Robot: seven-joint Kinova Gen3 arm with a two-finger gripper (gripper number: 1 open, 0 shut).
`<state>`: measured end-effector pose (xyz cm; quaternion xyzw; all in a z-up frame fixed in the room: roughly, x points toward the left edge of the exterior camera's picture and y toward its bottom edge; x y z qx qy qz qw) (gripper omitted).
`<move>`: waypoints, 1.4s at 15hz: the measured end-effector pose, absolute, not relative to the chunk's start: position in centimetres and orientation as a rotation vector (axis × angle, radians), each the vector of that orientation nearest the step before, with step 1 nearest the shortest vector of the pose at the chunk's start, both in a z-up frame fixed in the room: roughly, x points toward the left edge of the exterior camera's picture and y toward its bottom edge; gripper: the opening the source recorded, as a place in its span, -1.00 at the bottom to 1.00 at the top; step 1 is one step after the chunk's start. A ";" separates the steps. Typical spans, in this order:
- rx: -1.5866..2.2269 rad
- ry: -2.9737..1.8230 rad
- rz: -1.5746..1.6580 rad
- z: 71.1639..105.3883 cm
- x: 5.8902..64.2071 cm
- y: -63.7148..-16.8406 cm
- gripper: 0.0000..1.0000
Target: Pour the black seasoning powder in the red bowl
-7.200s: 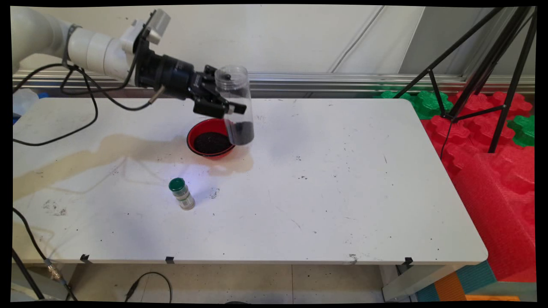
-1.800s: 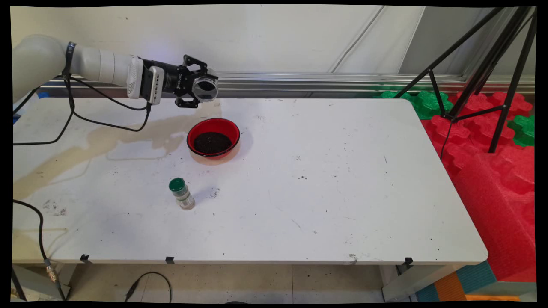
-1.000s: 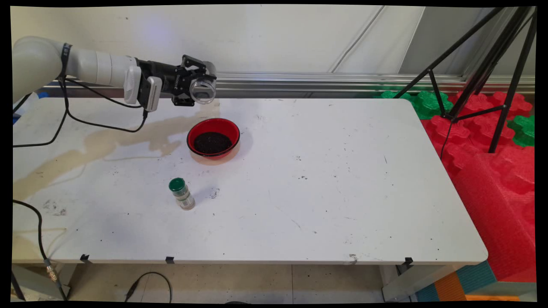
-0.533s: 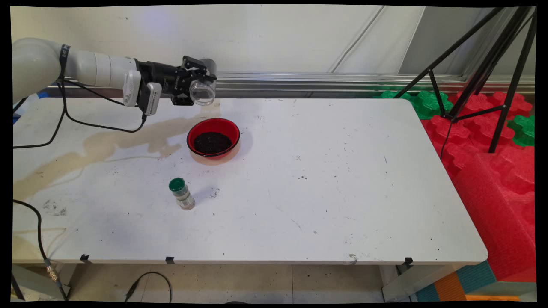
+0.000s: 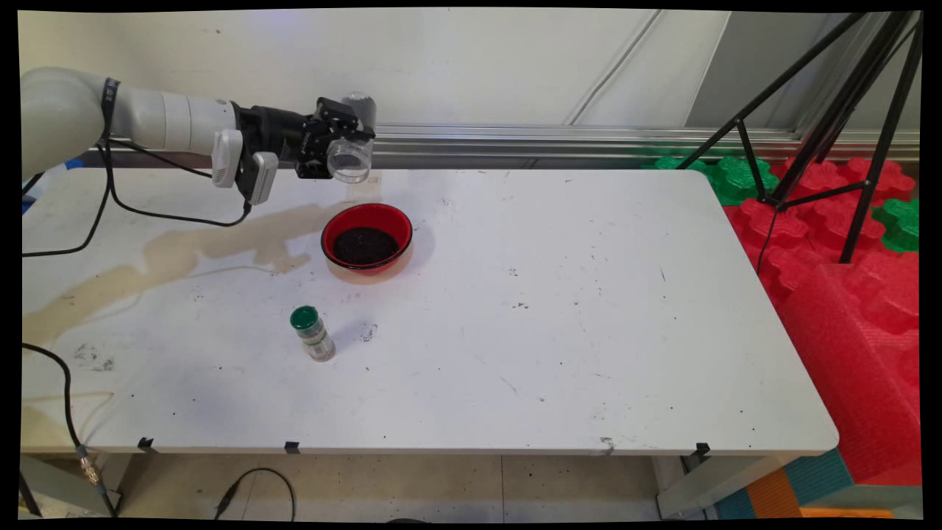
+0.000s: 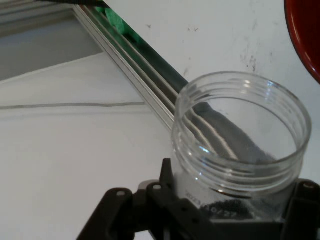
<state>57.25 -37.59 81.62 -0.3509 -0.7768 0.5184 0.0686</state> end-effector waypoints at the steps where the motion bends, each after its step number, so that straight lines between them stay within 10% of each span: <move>1: -1.073 -2.336 1.569 81.6 57.2 -37.5 -1.00; 21: -1.419 -2.231 1.722 82.5 56.7 -36.6 -1.00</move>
